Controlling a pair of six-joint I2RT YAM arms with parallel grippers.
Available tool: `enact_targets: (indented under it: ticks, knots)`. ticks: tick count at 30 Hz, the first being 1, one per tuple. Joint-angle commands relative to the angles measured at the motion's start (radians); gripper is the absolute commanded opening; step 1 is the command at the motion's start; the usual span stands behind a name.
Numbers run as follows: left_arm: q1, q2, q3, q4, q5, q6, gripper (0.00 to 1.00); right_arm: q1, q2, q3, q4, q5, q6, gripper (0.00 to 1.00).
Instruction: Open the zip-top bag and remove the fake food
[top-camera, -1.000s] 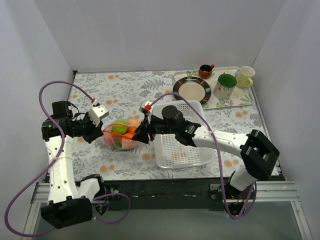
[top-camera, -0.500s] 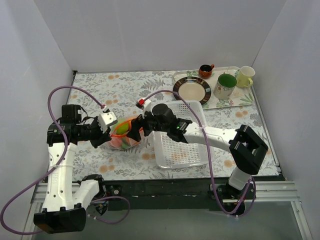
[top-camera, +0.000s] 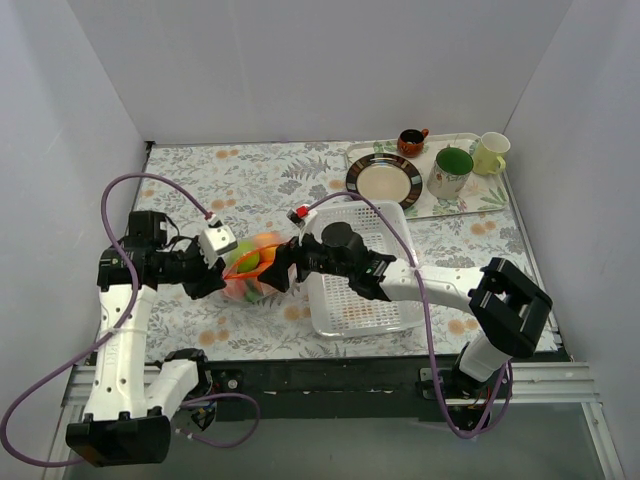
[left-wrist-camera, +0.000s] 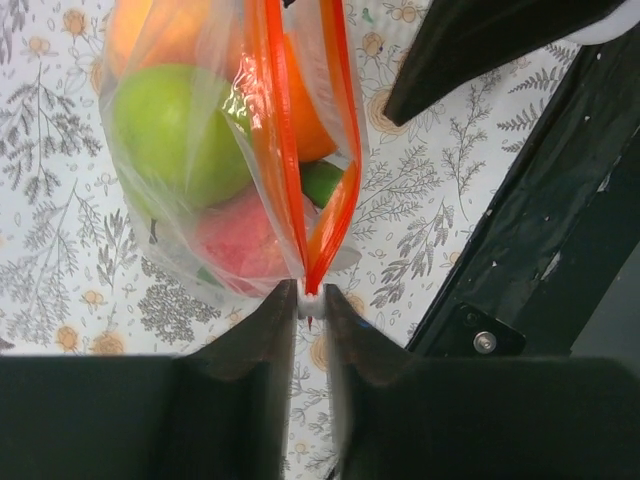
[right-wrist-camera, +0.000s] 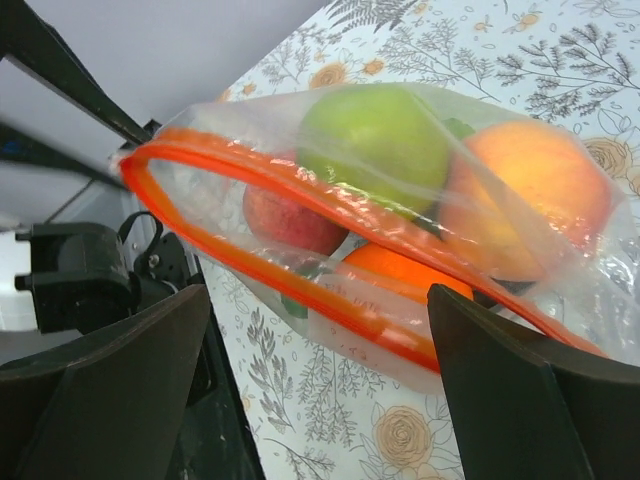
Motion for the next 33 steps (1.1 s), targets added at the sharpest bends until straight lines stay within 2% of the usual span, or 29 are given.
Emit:
enact_targets:
  ticks: [1, 2, 3, 7, 11, 15, 17, 19, 21, 23, 24, 27, 29, 32, 33]
  knots:
    - [-0.029, -0.06, -0.004, -0.041, 0.032, -0.052, 0.37, 0.007, -0.01, 0.017, 0.013, 0.128, 0.095, 0.98]
    - [-0.036, -0.074, -0.01, -0.042, 0.042, -0.075, 0.46, 0.01, -0.004, 0.028, -0.004, 0.17, 0.097, 0.98]
    - [-0.037, -0.097, -0.022, -0.041, 0.068, -0.081, 0.59, 0.016, 0.007, 0.049, -0.047, 0.193, 0.1, 0.98]
    - [-0.039, -0.129, -0.07, -0.042, 0.089, -0.106, 0.63, 0.034, -0.008, 0.048, -0.028, 0.262, 0.071, 0.98]
    - [-0.039, -0.114, -0.059, -0.042, 0.105, -0.129, 0.64, 0.056, 0.021, 0.127, -0.122, 0.352, 0.046, 0.98]
    - [-0.039, -0.077, 0.028, -0.033, 0.119, -0.124, 0.64, 0.091, 0.067, 0.222, -0.188, 0.478, 0.011, 0.98]
    - [-0.039, -0.027, 0.09, 0.034, 0.034, -0.181, 0.62, 0.126, 0.12, 0.311, -0.254, 0.532, -0.041, 0.98]
    - [-0.037, 0.009, 0.116, 0.171, -0.091, -0.268, 0.59, 0.149, 0.162, 0.391, -0.3, 0.566, -0.075, 0.98]
    - [-0.033, 0.05, 0.127, 0.313, -0.157, -0.301, 0.56, 0.174, 0.22, 0.416, -0.351, 0.601, -0.101, 0.98]
    - [0.004, 0.061, 0.096, 0.42, -0.209, -0.348, 0.56, 0.186, 0.249, 0.408, -0.362, 0.613, -0.109, 0.98]
    - [0.021, 0.084, 0.082, 0.533, -0.233, -0.362, 0.56, 0.191, 0.253, 0.393, -0.36, 0.618, -0.113, 0.98]
    - [0.088, 0.189, 0.071, 0.664, -0.282, -0.396, 0.56, 0.195, 0.253, 0.323, -0.363, 0.62, -0.103, 0.98]
    - [0.154, 0.26, 0.07, 0.697, -0.291, -0.405, 0.54, 0.197, 0.239, 0.284, -0.373, 0.62, -0.089, 0.98]
    - [0.175, 0.401, 0.048, 0.702, -0.323, -0.387, 0.5, 0.214, 0.194, 0.195, -0.363, 0.633, -0.074, 0.98]
    - [0.173, 0.427, 0.042, 0.69, -0.296, -0.385, 0.49, 0.218, 0.184, 0.157, -0.356, 0.636, -0.069, 0.98]
